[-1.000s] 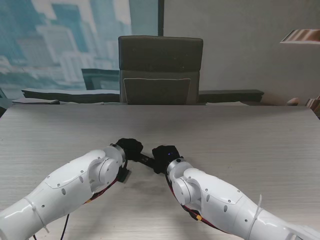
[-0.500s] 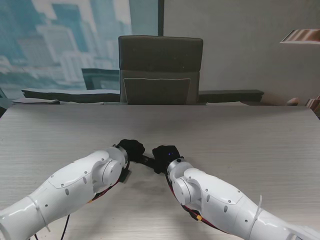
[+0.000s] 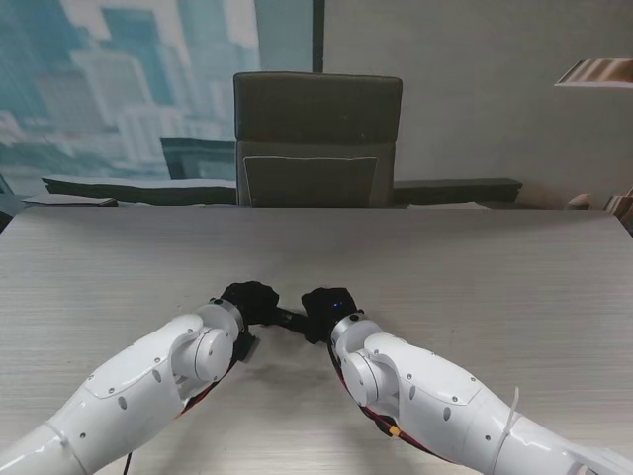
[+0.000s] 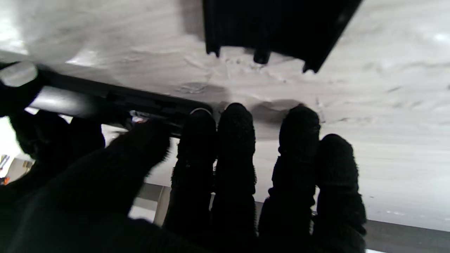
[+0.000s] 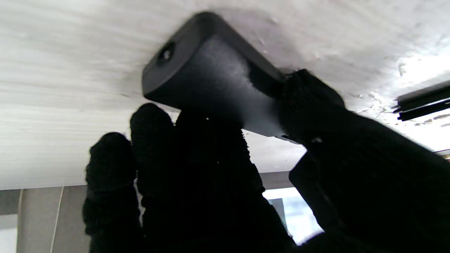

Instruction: Install the batteries into the remote control and close the cover

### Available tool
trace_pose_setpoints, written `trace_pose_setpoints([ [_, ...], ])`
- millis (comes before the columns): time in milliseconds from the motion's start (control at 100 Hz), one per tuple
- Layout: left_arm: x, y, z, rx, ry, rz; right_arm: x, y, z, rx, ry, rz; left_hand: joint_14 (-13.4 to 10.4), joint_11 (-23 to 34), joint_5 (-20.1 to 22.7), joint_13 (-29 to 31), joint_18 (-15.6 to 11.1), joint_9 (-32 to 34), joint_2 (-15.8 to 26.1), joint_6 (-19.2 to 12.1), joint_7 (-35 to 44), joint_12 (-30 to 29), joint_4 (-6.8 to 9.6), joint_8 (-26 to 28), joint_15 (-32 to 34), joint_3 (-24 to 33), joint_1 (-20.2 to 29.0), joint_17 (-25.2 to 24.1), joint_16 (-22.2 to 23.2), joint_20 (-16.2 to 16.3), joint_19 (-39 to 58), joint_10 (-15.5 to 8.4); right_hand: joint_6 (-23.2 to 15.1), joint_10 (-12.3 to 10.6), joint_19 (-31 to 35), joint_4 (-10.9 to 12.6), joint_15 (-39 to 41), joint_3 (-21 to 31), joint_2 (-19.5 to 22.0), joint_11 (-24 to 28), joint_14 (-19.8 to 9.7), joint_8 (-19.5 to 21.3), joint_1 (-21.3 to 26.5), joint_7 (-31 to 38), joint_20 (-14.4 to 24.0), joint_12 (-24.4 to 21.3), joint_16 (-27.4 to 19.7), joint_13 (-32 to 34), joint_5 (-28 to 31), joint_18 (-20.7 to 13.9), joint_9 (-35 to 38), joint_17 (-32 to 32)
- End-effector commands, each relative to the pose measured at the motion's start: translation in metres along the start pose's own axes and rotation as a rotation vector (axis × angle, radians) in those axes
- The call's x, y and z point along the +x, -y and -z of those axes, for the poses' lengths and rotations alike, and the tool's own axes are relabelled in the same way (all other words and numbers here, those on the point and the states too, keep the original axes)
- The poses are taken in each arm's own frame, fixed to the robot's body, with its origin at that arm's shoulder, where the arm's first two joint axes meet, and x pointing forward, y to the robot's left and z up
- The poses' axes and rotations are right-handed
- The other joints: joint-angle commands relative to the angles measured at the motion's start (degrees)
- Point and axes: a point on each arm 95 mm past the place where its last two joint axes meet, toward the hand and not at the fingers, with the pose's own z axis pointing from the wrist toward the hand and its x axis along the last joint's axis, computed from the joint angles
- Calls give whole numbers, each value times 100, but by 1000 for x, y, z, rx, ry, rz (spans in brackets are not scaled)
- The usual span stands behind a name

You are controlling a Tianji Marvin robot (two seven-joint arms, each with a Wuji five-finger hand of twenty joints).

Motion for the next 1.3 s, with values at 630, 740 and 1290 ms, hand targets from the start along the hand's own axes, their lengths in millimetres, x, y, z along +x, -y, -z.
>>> trace_pose_setpoints([
  [630, -31, 20, 51, -50, 46, -90, -6, 34, 12, 97, -17, 1, -43, -1977, -794, -1124, -300, -1323, 374, 563, -3149, -992, -81, -379, -1741, -494, -416, -1006, -949, -713, -1123, 445, -1291, -85, -651, 192, -171, 428, 267, 90, 72, 247, 440, 315, -242, -64, -55, -261, 834, 306, -53, -651],
  [740, -30, 15, 60, -92, 59, -115, -6, 33, 12, 91, -19, -4, -37, -1963, -830, -1144, -313, -1356, 463, 606, -3131, -982, -90, -337, -1727, -677, -575, -1012, -938, -706, -1094, 438, -1286, -82, -661, 194, -166, 426, 266, 91, 67, 246, 433, 317, -254, -64, -49, -250, 835, 311, -53, -656],
  [1290, -23, -16, 81, -180, 150, -159, -8, 32, 17, 60, -25, -28, -47, -1930, -996, -1235, -370, -1466, 455, 717, -3078, -956, 41, -210, -1740, -1022, -466, -1090, -930, -755, -1128, 467, -1277, -80, -662, 208, -164, 403, 306, 88, 81, 232, 404, 325, -285, -46, -32, -246, 831, 317, -56, -662],
])
